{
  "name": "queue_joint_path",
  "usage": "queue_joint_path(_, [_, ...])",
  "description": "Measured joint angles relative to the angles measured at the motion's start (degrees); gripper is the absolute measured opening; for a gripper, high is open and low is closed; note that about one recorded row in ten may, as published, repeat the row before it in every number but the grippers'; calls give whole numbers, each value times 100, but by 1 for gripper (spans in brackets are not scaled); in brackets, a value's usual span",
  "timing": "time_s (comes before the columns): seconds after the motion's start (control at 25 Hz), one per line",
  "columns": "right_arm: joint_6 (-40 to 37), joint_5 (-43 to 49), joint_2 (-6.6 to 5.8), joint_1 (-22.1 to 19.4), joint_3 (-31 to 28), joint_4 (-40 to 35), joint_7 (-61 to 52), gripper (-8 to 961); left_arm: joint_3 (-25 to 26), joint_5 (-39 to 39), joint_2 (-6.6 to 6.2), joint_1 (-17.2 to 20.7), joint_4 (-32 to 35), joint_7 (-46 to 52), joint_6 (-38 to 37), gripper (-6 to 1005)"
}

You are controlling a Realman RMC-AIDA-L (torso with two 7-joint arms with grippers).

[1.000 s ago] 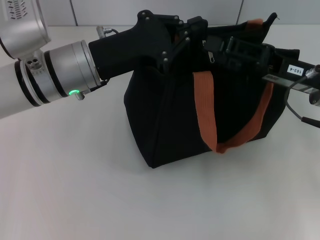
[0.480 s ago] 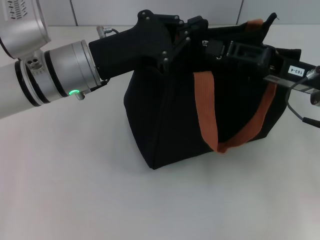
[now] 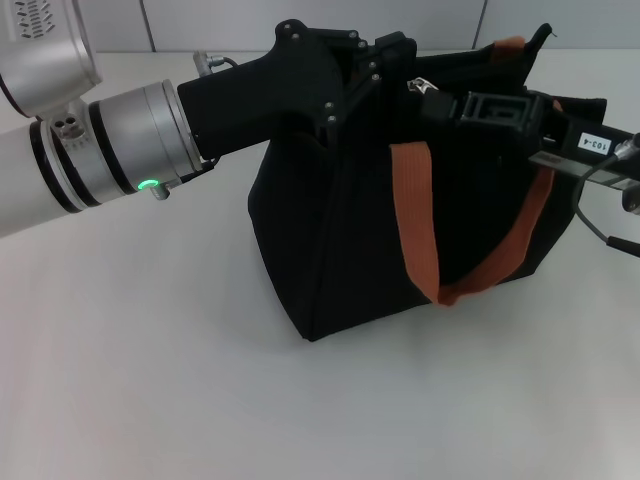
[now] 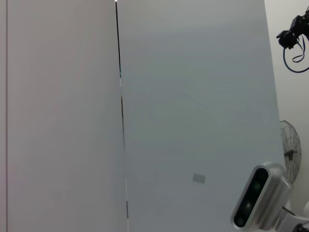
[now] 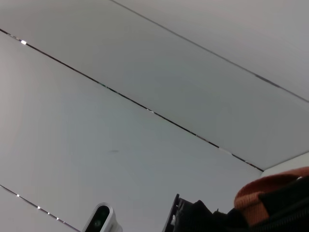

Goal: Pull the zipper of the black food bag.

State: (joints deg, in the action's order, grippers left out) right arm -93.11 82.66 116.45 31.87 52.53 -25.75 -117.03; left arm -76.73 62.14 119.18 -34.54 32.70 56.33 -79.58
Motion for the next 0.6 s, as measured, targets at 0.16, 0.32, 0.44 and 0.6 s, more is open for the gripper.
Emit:
queue_joint_path(0.16, [-1,-6,-6,-13,-17,58,0,7,0,0,-1,0,0,0,8,111])
queue_joint_path(0.32, [-2,-29,-29,-20,-28,147,7,-1,0,0,0,0,0,0,12,112])
queue_joint_path(0.44, [0,-30,-50,-35,-31,165,7,-1,4,0,0,6,0,0,7,113])
queue_joint_path(0.6, [3,-30,-62,-54,-33,167,24,-2,6,-15,-1,27,-1,0,-1,113])
